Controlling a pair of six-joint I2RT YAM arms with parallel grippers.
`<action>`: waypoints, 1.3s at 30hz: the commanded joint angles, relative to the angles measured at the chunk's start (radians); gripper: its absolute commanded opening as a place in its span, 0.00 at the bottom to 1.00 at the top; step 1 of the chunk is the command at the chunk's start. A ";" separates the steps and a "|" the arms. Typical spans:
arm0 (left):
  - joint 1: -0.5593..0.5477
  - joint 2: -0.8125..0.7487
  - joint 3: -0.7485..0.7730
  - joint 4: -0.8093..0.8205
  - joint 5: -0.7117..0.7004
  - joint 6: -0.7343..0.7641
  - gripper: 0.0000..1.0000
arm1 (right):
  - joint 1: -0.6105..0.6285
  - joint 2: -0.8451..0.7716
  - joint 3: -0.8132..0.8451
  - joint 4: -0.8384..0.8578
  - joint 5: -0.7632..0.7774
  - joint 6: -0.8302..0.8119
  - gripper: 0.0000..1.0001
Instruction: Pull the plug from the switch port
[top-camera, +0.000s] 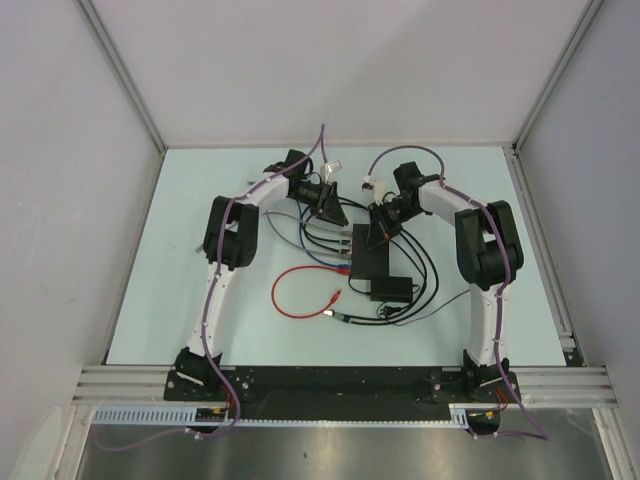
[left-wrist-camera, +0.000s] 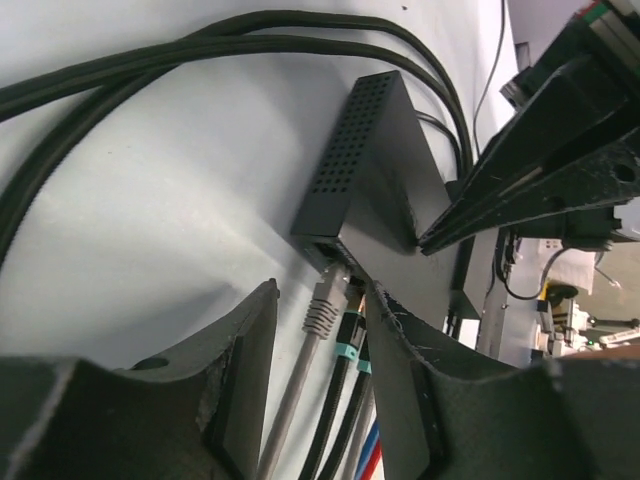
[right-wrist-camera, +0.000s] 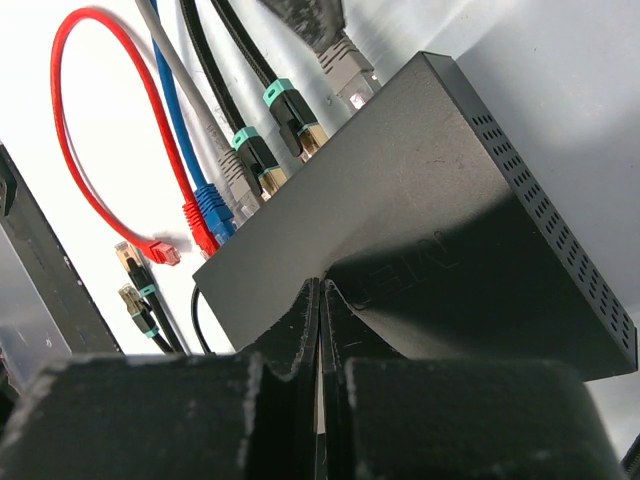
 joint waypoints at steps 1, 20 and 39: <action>-0.006 0.009 0.011 -0.007 0.083 0.019 0.45 | 0.028 0.107 -0.059 -0.048 0.179 -0.076 0.00; -0.057 0.049 0.017 -0.077 0.062 0.100 0.38 | 0.042 0.101 -0.063 -0.054 0.204 -0.115 0.02; -0.057 0.048 0.045 -0.080 0.065 0.102 0.00 | 0.057 0.102 -0.065 -0.057 0.214 -0.136 0.02</action>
